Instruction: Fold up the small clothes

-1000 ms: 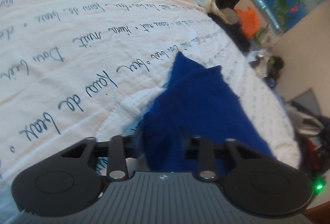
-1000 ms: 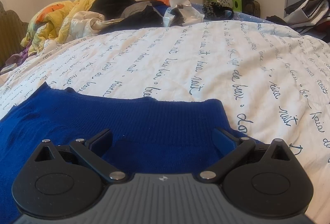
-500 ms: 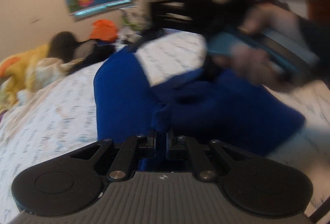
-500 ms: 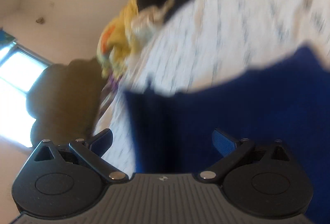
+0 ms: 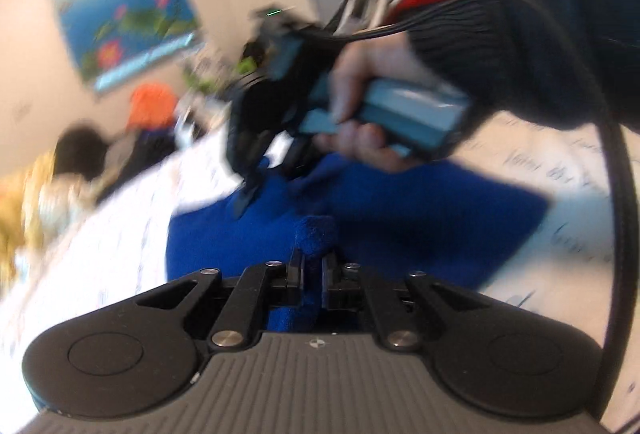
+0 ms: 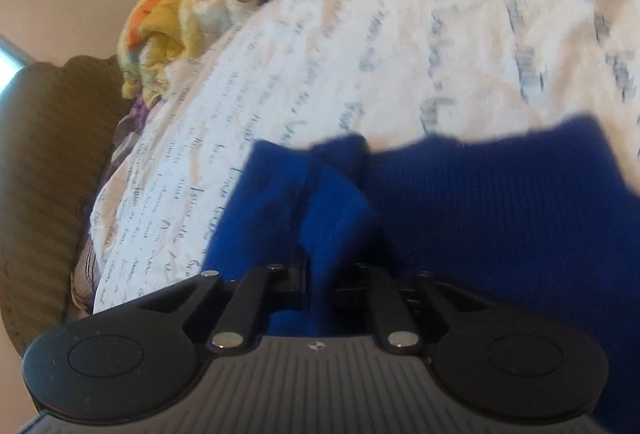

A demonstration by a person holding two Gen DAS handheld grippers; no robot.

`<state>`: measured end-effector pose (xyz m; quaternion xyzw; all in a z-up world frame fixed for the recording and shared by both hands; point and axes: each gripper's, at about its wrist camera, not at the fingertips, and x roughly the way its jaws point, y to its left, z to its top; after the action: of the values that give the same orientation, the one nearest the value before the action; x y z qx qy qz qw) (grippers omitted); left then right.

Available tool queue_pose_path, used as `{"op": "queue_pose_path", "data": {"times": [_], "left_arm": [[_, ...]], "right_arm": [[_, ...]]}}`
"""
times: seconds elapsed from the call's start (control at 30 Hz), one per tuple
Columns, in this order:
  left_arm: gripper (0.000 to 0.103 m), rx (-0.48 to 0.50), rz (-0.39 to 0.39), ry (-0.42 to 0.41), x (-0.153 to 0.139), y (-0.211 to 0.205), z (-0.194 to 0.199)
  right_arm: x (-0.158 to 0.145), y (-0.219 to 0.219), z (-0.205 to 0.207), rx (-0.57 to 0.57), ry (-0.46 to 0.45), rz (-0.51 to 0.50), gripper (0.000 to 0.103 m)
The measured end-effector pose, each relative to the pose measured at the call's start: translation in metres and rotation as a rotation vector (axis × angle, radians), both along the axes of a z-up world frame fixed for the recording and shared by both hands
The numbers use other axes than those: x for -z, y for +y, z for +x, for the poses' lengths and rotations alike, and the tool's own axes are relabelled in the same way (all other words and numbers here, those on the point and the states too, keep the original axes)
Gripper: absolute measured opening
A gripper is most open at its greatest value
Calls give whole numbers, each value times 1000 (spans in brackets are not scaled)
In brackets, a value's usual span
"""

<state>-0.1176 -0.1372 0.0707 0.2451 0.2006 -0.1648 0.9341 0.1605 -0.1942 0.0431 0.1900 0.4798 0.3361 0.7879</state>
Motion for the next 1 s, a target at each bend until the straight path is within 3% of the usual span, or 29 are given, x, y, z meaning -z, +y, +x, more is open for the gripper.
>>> {"op": "queue_pose_path", "data": {"times": [0.1, 0.2, 0.33, 0.43, 0.47, 0.53, 0.57, 0.6, 0.67, 0.73, 0.8, 0.87, 0.93, 0.97, 1.0], "left_arm": [[8, 100, -30, -8, -7, -23, -2], [8, 170, -73, 47, 0, -47, 0], [8, 183, -71, 148, 24, -72, 12], [12, 175, -79, 160, 36, -65, 19], [23, 181, -95, 167, 32, -56, 19], [54, 192, -166, 212, 19, -26, 20], [77, 168, -216, 207, 10, -5, 24], [91, 136, -249, 186, 3, 9, 27], [92, 69, -288, 161, -4, 43, 35], [92, -33, -320, 180, -7, 72, 62], [85, -166, -435, 263, -5, 101, 103], [75, -271, -595, 405, 5, 127, 147], [72, -323, -744, 553, 18, 146, 191], [69, -330, -782, 577, 22, 151, 209], [60, -333, -774, 574, 16, 153, 224]], "right_arm": [[-33, -33, -11, -13, -104, -21, 9], [-41, -78, -21, 17, -139, -96, 9], [-8, -123, -28, 101, -93, -185, 9], [14, -140, -34, 207, -58, -56, 14], [15, -146, -35, 241, -39, -19, 17], [8, -158, -43, 286, -32, 34, 38], [3, -167, -50, 312, -58, 73, 68], [0, -174, -57, 342, -89, 100, 85], [-2, -180, -58, 363, -102, 95, 85], [6, -180, -53, 348, -45, 52, 85], [14, -173, -51, 332, -22, 34, 78], [19, -165, -51, 331, -30, 31, 73], [21, -157, -48, 332, -22, 46, 63], [23, -153, -47, 333, -19, 44, 51], [23, -148, -46, 337, -29, 31, 44]]}}
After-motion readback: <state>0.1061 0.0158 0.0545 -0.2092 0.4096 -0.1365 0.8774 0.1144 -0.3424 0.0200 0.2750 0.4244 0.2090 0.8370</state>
